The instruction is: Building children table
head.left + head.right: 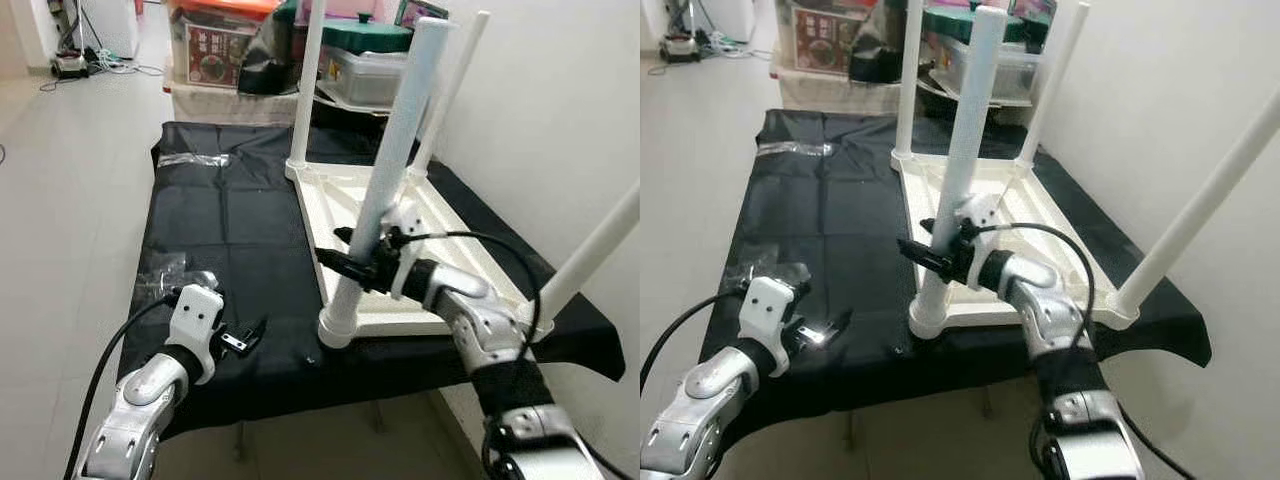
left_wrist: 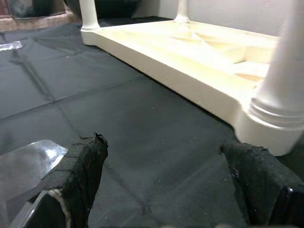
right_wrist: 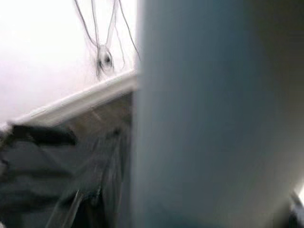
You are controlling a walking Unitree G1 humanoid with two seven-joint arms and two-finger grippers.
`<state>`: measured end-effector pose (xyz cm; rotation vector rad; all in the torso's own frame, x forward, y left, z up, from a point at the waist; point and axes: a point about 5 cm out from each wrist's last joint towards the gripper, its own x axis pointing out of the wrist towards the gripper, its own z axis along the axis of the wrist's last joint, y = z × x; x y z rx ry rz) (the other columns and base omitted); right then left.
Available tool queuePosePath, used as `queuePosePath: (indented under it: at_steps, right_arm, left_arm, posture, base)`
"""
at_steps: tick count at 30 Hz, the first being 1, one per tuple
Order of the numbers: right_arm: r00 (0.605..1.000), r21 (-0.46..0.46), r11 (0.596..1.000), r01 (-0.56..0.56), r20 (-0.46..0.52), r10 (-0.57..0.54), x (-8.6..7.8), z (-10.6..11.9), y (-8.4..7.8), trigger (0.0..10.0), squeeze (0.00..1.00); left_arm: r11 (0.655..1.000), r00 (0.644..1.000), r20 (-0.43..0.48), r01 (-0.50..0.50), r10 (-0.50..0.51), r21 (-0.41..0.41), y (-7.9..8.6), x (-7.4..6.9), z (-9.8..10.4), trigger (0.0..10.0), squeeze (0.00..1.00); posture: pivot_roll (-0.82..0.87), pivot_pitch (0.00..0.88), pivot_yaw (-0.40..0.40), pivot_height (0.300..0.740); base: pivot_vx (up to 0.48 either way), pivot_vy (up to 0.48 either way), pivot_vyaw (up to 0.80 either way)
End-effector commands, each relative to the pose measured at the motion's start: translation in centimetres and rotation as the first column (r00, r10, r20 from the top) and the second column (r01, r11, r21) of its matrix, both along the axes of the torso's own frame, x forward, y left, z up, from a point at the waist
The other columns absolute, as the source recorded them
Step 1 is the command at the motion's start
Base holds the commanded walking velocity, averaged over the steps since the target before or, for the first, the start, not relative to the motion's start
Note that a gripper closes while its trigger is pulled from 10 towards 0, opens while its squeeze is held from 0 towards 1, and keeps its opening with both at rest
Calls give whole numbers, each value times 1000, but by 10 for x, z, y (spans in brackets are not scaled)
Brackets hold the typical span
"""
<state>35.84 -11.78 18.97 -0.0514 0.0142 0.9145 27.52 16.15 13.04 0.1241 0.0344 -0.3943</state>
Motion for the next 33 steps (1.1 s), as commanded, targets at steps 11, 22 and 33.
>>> queuePosePath:
  at_steps: [11, 22, 33]
  right_arm:
    - [374, -107, 393, 913, -165, -913, 16, -33, -75, 0, 0]
    - [687, 106, 681, 724, -37, -725, -29, -9, -18, 10000, 1000]
    - [986, 141, 979, 150, 51, -158, -13, 33, -10, 10000, 0]
  left_arm:
    - [1000, 1000, -16, -10, 10, 13, 3, -7, -5, 10000, 0]
    - [1000, 1000, -21, 21, -20, 13, -1, -2, -4, 10000, 0]
    - [1000, 1000, -13, 10, -10, 2, -4, -2, -4, 10000, 0]
  posture:
    - [168, 0, -185, 740]
    - [129, 0, -154, 740]
    - [150, 0, -182, 740]
  base:
    - [0, 0, 0]
    - [0, 0, 0]
    - [0, 0, 0]
